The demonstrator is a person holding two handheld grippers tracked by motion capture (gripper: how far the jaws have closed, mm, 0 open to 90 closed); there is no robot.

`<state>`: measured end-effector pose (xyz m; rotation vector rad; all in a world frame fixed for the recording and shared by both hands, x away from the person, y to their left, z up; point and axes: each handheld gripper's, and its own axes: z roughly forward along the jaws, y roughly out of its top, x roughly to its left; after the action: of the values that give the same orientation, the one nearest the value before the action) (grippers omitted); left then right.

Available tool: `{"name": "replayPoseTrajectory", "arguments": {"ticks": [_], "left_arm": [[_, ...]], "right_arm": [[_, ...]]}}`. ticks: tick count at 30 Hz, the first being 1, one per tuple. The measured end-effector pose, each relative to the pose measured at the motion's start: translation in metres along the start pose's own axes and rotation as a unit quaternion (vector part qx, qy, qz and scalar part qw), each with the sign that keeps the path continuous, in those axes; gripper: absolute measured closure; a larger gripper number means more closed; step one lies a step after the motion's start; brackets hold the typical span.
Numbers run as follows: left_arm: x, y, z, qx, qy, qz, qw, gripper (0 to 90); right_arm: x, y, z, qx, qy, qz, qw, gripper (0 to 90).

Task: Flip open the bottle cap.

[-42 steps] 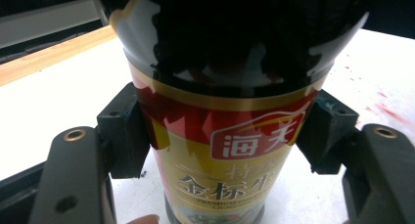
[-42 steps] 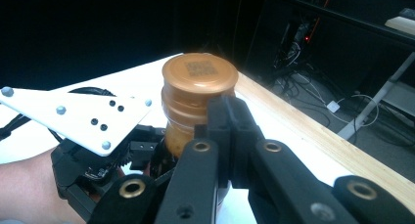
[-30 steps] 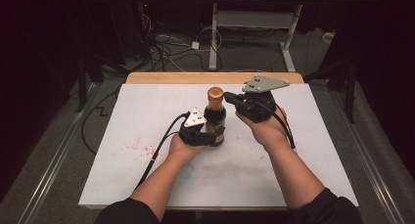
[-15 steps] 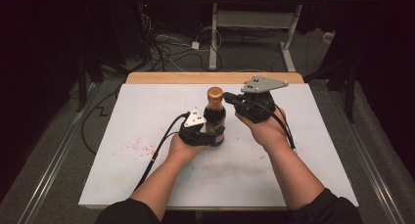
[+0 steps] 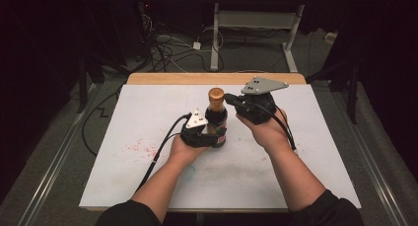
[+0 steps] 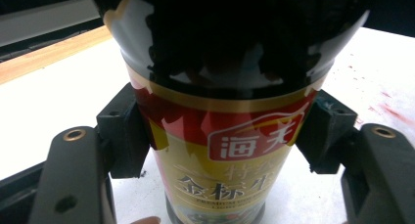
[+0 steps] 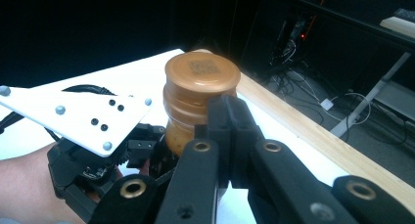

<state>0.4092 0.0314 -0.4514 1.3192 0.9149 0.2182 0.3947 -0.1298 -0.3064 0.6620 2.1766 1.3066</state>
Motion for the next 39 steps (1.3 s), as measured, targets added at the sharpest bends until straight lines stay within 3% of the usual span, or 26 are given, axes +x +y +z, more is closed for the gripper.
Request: {"name": "replayPoseTrajectory", "arguments": {"ticks": [8,10,11,12,13,15,18,27,29,33,34,39], "left_arm": [[0.001,0.001,-0.001,0.002,0.000,0.000,1.0000,30.3],[0.004,0.001,-0.003,0.016,0.006,0.013,0.9998,30.3],[-0.001,-0.001,-0.001,0.006,-0.003,0.012,0.9999,30.4],[-0.002,-0.001,0.000,0.006,-0.005,0.014,0.9999,30.1],[-0.003,-0.001,0.001,0.008,-0.005,0.018,0.9998,30.1],[0.000,0.000,0.001,0.008,-0.001,0.007,0.9999,29.7],[-0.001,-0.001,0.001,0.004,-0.004,0.008,1.0000,29.4],[0.000,-0.002,0.000,0.000,-0.008,0.007,0.9999,29.0],[0.000,-0.002,0.000,-0.001,-0.007,0.007,0.9999,28.9],[0.000,-0.002,0.000,-0.003,-0.007,0.008,0.9999,28.9],[0.003,-0.002,-0.003,0.019,0.000,0.033,0.9993,28.9],[0.003,-0.002,-0.002,0.017,0.001,0.032,0.9994,28.9]], "right_arm": [[0.002,0.003,0.001,0.005,-0.004,-0.006,1.0000,90.0],[0.003,0.005,0.002,0.006,-0.005,-0.008,0.9999,90.0],[0.002,0.008,-0.001,-0.026,0.003,0.000,0.9997,90.0],[0.004,0.025,-0.013,-0.060,0.003,-0.004,0.9982,90.0],[0.004,0.025,-0.013,-0.060,0.003,-0.004,0.9982,90.0],[0.008,0.035,-0.020,-0.062,-0.004,-0.026,0.9978,90.0],[0.006,0.036,-0.026,-0.063,-0.006,-0.019,0.9978,90.0],[-0.007,-0.002,-0.014,-0.015,0.002,0.016,0.9998,90.0],[-0.008,-0.008,-0.011,-0.003,0.009,0.015,0.9999,90.0],[-0.004,-0.009,-0.009,0.003,0.014,0.008,0.9999,90.0],[-0.004,-0.009,-0.009,0.003,0.014,0.008,0.9999,90.0],[-0.001,-0.006,-0.007,0.009,0.014,0.004,0.9999,90.0]]}}
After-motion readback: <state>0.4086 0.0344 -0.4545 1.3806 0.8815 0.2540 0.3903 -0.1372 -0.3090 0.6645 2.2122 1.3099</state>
